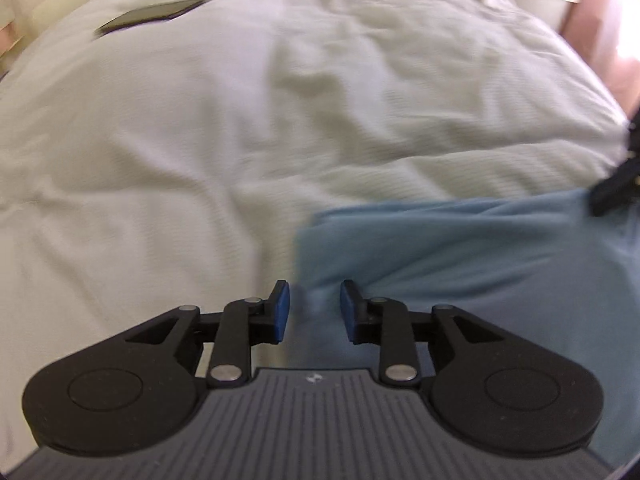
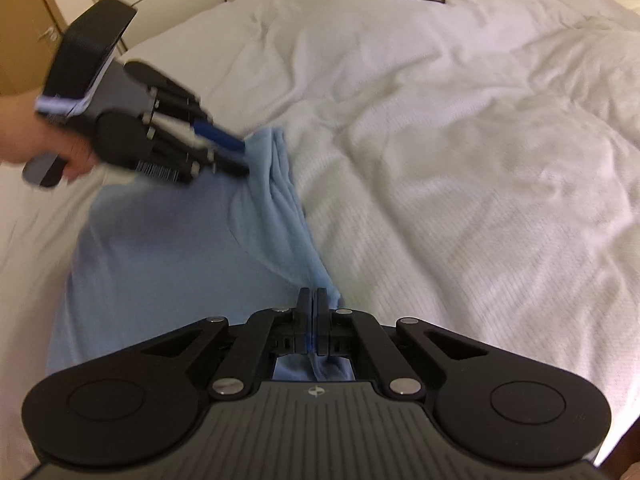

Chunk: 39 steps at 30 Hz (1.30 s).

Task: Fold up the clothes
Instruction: 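Fold the held shirt edge over toward the right gripper and release both grippers, then grasp the folded blue shirt end with the left gripper while the right gripper grasps beside it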

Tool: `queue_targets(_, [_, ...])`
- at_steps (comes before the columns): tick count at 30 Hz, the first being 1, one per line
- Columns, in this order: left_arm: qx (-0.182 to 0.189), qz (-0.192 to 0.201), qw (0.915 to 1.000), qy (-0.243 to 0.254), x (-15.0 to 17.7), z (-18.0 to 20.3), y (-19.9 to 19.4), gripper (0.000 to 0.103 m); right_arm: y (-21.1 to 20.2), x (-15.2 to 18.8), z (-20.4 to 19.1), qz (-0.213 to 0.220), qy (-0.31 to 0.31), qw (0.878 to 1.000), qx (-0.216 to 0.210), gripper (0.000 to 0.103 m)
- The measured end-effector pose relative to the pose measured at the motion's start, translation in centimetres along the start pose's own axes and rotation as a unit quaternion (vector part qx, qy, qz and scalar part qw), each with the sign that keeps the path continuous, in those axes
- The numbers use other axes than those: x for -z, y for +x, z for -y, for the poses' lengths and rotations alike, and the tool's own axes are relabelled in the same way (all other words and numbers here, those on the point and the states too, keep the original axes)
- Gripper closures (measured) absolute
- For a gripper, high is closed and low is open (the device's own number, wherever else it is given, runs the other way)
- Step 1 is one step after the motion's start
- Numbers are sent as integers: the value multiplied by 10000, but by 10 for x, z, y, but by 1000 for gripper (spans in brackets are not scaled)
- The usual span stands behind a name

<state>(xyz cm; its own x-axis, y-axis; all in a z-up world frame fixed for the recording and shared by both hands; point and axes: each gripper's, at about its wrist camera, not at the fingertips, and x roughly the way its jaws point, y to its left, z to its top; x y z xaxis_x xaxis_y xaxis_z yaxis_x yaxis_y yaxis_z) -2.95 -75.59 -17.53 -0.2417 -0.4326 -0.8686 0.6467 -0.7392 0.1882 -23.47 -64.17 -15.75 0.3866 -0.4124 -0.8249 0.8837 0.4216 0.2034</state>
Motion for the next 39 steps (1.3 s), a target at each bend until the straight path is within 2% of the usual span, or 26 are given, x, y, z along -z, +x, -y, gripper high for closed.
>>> queue_targets(5, [-128,-32,9993,364,36,11,-39,80,-10,4,3,-148,74,9998,121,103])
queue_targets(6, [-154,-38,9989,437,43,13,-47,80,-12,4,-1,-174,62,9996,211,99])
queue_targets(7, [-179,-45,9985,509,50,16,-54,80,-16,5,-4,-175,57,9993,312,88])
queue_targets(9, [-231,-57,9976,655,65,20,-70,80,-24,7,-12,-175,47,9985,512,81])
queue_targets(12, [-307,-76,9957,872,86,27,-93,80,-44,13,-32,-67,-40,9983,572,81])
queue_targets(16, [-409,-102,9923,1162,115,36,-124,77,-57,23,-81,-22,-234,9992,329,81])
queue_targets(19, [-228,130,9790,2024,136,71,-123,72,-53,35,-131,-16,-381,9990,234,80])
queue_targets(21, [-162,309,9654,2585,145,91,-117,70,-50,44,-163,38,-396,9991,175,79])
queue_targets(22, [-177,402,9592,2794,149,96,-113,68,-44,46,-175,75,-360,9992,164,79])
queue_targets(24, [-187,551,9532,2967,152,98,-104,68,-34,51,-199,149,-288,9994,144,79])
queue_targets(28, [-250,529,9533,2963,160,82,-83,66,-10,56,-216,274,114,9985,453,79])
queue_targets(31, [-358,452,9629,2637,166,63,-75,66,-4,68,-208,-42,479,9967,653,79])
queue_targets(33, [-436,454,9645,2565,169,55,-79,66,-8,82,-205,-244,587,9948,793,79])
queue_targets(34, [-449,470,9635,2598,171,53,-83,66,-14,89,-205,-326,566,9942,860,79])
queue_targets(37, [-582,684,9525,2908,177,57,-99,65,-32,105,-203,-570,649,9905,1067,78])
queue_targets(38, [-647,774,9460,3079,180,62,-97,63,-38,105,-203,-523,621,9904,1121,78])
queue_targets(39, [-713,864,9388,3256,183,66,-95,52,-46,104,-209,-409,477,9909,1189,77])
